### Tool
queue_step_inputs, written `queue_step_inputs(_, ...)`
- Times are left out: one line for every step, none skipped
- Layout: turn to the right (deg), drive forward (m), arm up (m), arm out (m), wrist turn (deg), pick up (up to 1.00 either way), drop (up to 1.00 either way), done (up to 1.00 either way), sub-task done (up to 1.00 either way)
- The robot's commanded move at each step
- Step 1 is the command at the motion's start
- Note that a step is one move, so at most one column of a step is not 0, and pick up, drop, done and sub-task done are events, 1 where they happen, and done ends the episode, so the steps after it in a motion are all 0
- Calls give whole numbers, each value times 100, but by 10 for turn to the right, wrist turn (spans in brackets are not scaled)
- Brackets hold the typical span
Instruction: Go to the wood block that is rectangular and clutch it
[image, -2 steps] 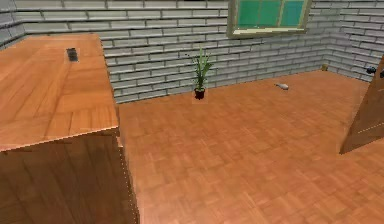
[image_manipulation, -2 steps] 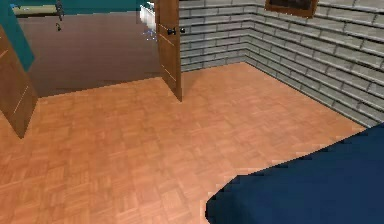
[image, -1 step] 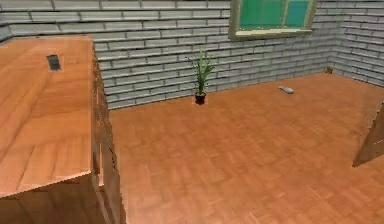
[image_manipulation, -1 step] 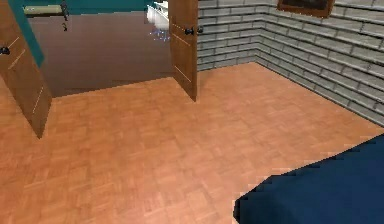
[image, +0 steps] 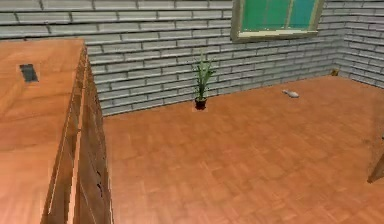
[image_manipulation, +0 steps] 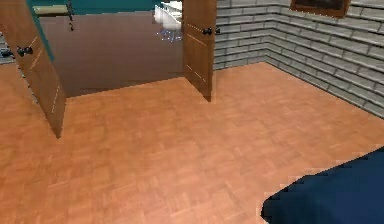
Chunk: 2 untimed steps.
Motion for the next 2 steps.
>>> queue_step_inputs(450,0,0,0,0,0,0,0,0)
queue_step_inputs(450,0,0,0,0,0,0,0,0)
